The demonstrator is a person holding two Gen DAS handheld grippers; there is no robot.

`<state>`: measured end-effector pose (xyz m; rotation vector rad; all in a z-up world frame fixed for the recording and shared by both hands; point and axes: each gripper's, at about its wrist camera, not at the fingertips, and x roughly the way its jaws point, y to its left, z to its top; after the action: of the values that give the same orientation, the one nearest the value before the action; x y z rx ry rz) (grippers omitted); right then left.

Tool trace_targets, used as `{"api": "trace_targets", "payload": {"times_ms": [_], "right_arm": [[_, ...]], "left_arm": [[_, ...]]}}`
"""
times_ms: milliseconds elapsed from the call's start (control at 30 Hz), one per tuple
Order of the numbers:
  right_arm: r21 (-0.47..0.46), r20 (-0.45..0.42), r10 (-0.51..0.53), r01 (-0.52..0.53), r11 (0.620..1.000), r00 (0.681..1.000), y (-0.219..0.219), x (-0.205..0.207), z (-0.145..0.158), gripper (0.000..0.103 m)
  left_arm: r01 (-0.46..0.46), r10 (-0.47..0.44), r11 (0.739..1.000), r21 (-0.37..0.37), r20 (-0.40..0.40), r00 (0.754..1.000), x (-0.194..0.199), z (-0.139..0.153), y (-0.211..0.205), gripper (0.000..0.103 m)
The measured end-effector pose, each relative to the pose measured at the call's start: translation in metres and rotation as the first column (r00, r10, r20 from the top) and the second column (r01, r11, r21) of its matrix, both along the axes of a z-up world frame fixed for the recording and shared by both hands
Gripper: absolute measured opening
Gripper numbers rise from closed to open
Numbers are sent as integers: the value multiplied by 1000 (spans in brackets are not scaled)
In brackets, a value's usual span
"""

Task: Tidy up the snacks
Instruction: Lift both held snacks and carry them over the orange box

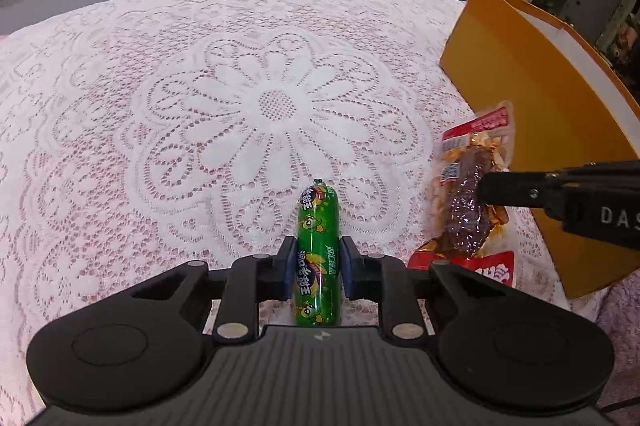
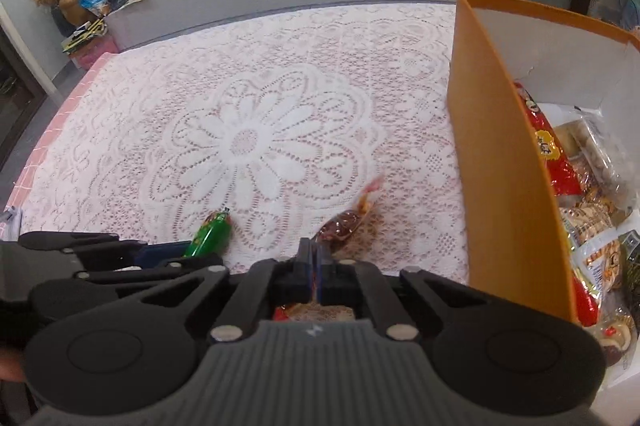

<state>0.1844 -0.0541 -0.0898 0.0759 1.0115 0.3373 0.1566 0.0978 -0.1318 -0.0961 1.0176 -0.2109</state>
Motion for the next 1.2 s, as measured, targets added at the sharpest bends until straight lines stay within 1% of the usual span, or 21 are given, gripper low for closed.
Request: {"api": "trace_targets", "payload": {"times_ms": [167,367,500,567,600,667,700,733,767,800,833,867,900,933,1067,1200], "right_arm": [[36,13,19,-19,999,1000,-9,-5,7,0],[66,83,65,-70,995,994,-15,-11,36,0],[45,132,90,-96,994,987,-22,-13,58,0],[41,119,91,-96,995,989,-26,-11,60,0],[51,84,97,-101,994,992,-27,-10,57,0],[85,21,69,-71,994,997,-31,-13,47,1],[80,6,52,-52,995,999,-30,-18,41,8],[67,-4,41,-41,997,999,-28,-22,34,20],[57,-8,30,-29,998,1000,-25,-27,28,30],[49,-6,18,-18,999,1000,-22,-33,22,46],[33,5,4,-4,999,1000,-19,-37,17,50],[-1,24,-23,23,1000,999,-15,-42,10,50],[-30,35,-57,58,998,998,-13,-45,4,57],[-40,40,-91,92,995,995,-12,-46,-2,62],[-22,18,-237,238,971,971,-8,-45,-26,67],[-60,11,-312,312,948,950,4,-39,-43,79]], "left_arm": [[-22,24,998,-53,23,999,-9,19,2,24],[-30,36,995,-95,59,998,-16,49,-1,24],[-16,24,997,-74,106,994,-16,70,-9,24],[-11,19,998,-70,112,994,-18,73,-13,24],[-6,14,997,-71,112,994,-20,72,-15,24],[-7,14,998,-69,107,994,-24,68,-18,24],[-10,17,998,-68,106,994,-27,65,-18,24],[-12,19,998,-67,102,995,-30,61,-18,24],[-13,19,998,-67,95,995,-31,58,-18,24],[-13,20,998,-67,91,996,-33,56,-17,24],[-15,21,998,-67,87,996,-35,53,-16,24],[-19,24,998,-67,84,996,-36,52,-15,24],[-21,27,997,-68,83,996,-38,51,-13,24],[-22,27,997,-70,84,996,-38,51,-11,24],[-22,29,997,-79,87,996,-39,49,-6,24],[-25,33,995,-99,81,996,-38,44,0,24]]}}
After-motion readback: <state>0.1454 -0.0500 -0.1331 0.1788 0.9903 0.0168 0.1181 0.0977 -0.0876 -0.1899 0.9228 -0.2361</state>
